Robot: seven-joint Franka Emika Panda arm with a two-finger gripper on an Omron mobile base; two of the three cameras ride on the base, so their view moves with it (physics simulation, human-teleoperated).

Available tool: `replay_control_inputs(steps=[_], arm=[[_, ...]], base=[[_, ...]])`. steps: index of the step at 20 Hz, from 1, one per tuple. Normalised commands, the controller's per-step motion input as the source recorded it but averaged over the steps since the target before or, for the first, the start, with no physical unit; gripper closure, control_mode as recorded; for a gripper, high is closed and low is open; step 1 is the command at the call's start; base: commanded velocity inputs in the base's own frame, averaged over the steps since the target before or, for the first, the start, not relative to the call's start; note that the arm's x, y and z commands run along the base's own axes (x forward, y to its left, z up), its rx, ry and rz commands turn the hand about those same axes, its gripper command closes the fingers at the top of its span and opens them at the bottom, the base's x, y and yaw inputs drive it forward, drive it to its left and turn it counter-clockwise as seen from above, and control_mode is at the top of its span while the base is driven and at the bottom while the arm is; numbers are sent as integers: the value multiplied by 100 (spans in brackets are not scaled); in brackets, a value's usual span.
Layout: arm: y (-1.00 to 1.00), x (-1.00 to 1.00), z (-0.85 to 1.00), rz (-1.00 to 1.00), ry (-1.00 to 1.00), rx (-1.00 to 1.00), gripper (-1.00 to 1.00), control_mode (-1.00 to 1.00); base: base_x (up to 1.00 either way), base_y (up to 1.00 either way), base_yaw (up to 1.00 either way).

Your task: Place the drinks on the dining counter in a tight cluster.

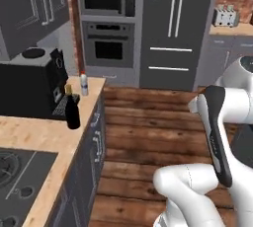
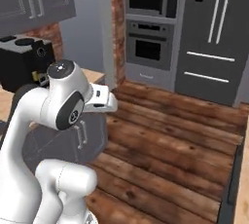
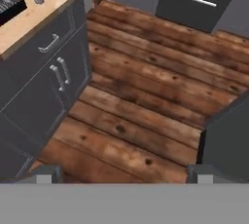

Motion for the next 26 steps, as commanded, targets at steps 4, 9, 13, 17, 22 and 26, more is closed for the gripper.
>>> replay_control_inputs(steps=[4, 9, 13, 17, 22, 26], arm=[[0, 0, 0, 0, 0, 0, -100, 100], [0, 0, 0, 0, 0, 0, -100, 100], [0, 0, 0, 0, 0, 0, -100, 100], [0, 0, 0, 0, 0, 0, -100, 100], [0, 0, 0, 0, 0, 0, -100, 100], [0, 0, 0, 0, 0, 0, -100, 100]], base=[[45, -30, 91], [36, -26, 95], [34, -45, 87], [44, -78, 48], [17, -38, 10], [36, 5, 0]])
